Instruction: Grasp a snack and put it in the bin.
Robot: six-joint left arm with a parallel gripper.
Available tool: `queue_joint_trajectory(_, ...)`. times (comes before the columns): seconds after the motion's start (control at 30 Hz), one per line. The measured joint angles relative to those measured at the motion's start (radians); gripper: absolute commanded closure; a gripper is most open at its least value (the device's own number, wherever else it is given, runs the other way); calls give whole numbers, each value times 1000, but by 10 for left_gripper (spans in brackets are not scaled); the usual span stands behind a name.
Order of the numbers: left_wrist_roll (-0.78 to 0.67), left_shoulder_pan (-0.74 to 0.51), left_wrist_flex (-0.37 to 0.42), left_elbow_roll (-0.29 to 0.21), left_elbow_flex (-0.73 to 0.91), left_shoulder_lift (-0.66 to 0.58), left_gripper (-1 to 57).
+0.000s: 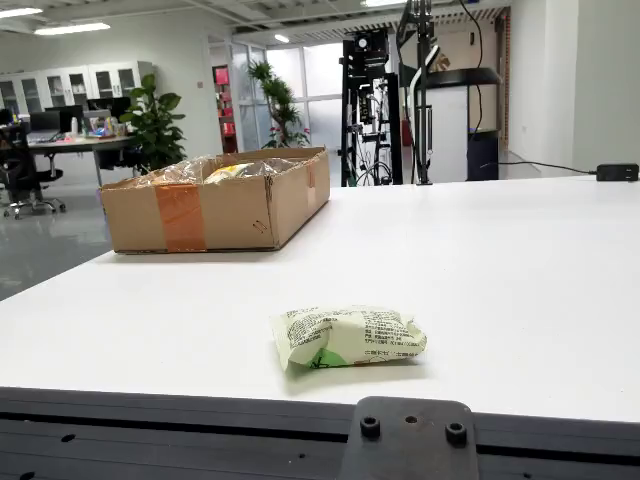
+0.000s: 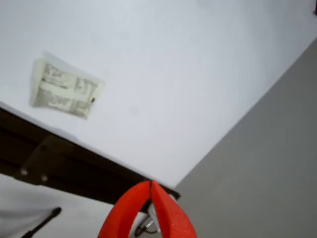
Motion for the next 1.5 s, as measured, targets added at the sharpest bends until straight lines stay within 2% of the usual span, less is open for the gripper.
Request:
queue_joint_trajectory(0.6,42,9,-1,0,0,0,554)
queue_joint_trajectory(0.87,-62,6,-28,0,1,0,548)
queue_joint_trajectory(0.97,-156,6,-39,2,2,1,511)
queue_joint_trajectory(1.3,-545,-10,-47,11,18,41,317)
queue_joint_trajectory(1.5,-695,-31,-36,50,22,63,225)
